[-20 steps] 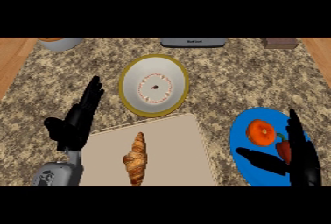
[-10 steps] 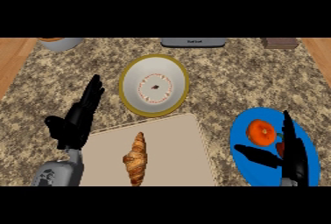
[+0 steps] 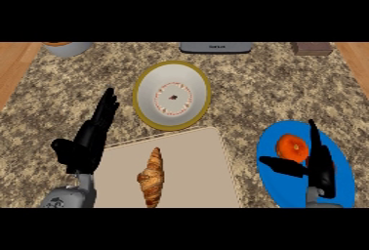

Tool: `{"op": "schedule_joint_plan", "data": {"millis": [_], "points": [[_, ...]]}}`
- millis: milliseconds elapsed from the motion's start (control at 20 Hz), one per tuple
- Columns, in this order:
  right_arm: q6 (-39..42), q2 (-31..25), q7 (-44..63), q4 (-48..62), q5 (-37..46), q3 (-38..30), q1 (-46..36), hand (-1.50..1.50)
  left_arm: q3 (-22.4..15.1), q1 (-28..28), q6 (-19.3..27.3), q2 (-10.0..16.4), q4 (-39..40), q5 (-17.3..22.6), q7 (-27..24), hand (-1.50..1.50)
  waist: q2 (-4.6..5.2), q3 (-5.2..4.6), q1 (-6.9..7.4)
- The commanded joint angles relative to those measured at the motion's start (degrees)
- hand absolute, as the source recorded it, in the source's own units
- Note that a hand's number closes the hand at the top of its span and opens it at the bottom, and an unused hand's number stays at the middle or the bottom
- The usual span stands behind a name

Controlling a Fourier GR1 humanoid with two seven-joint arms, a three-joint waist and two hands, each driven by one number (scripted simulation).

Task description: Pick the squash from the plate and place it in the bowl

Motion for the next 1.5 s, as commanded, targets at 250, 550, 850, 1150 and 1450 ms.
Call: {"op": "schedule_joint_plan", "data": {"millis": [250, 550, 850, 1150, 1450], "points": [[1.6, -1.0, -8.0, 8.7, 6.5, 6.4, -2.3, 1.5, 3.4, -4.5, -0.8, 1.2, 3.0, 1.0, 0.5, 0.0, 0.24, 0.23, -0.02], [1.7, 2.1, -7.7, 4.2, 4.5, 7.4, 0.6, 1.5, 2.4, -1.1, -1.3, 0.2, 3.1, 0.3, -2.5, 0.0, 0.13, 0.22, -0.15], [-4.6, 4.7, 1.9, 7.1, 2.7, 34.6, -15.7, 1.5, -2.2, -6.1, -2.6, -1.7, 3.1, -0.7, 0.9, 0.0, 1.25, 0.44, 8.82], [-20.8, 4.8, 5.4, 6.7, -0.2, 46.5, -27.1, 1.5, -3.0, -7.3, -2.6, -3.1, 5.2, -0.7, 0.4, 0.0, 1.22, 0.36, 8.9], [-32.1, 4.8, 14.1, 10.0, 8.2, 53.5, -40.3, 1.5, -2.1, -6.7, -3.3, -1.8, 6.0, -0.5, 0.0, 0.0, 0.25, -0.02, 7.66]]}}
